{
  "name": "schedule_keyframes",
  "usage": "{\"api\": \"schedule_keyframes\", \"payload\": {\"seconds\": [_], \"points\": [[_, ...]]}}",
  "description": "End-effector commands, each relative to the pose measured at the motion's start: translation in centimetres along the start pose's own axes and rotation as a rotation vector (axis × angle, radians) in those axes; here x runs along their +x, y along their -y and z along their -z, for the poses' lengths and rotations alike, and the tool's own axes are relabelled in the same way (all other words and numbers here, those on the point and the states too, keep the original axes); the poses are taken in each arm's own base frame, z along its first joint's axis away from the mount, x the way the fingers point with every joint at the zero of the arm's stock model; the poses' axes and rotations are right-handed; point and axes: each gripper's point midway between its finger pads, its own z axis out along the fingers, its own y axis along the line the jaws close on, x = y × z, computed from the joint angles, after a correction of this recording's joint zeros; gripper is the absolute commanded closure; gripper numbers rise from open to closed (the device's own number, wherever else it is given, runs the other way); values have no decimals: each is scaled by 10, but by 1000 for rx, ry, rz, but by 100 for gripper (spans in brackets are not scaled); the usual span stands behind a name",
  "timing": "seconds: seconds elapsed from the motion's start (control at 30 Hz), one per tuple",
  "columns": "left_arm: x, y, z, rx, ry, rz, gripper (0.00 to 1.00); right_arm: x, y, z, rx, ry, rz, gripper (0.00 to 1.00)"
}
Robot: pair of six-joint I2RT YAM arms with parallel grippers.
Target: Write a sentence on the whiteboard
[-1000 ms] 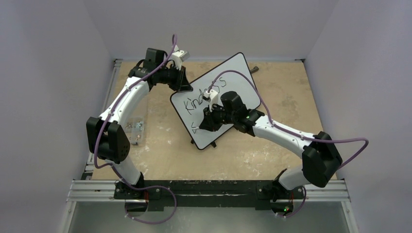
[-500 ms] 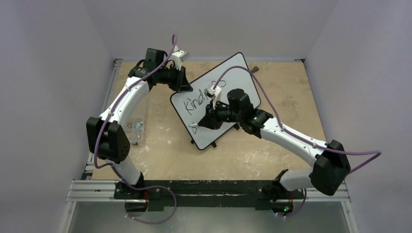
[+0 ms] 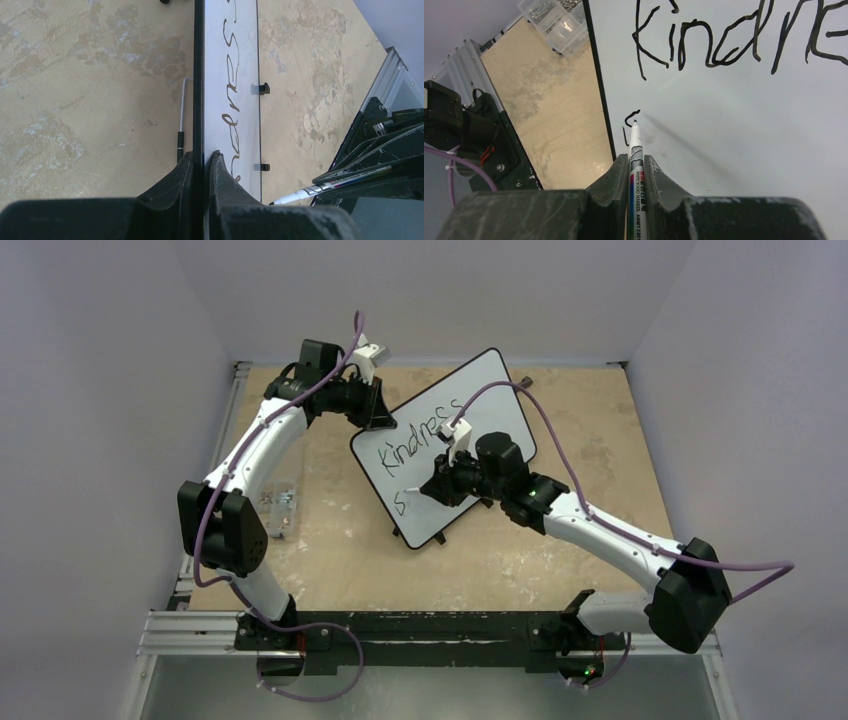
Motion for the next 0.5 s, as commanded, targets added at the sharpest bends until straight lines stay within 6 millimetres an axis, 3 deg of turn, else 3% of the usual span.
{"api": "schedule_keyframes", "payload": {"seconds": [0.0,0.47], "points": [[30,-32,0,-157,-123,-80,100,-5,6,0,29,23,24,100],[28,-30,2,-153,-120,-84,100,-3,11,-12,39,9,22,100]]}}
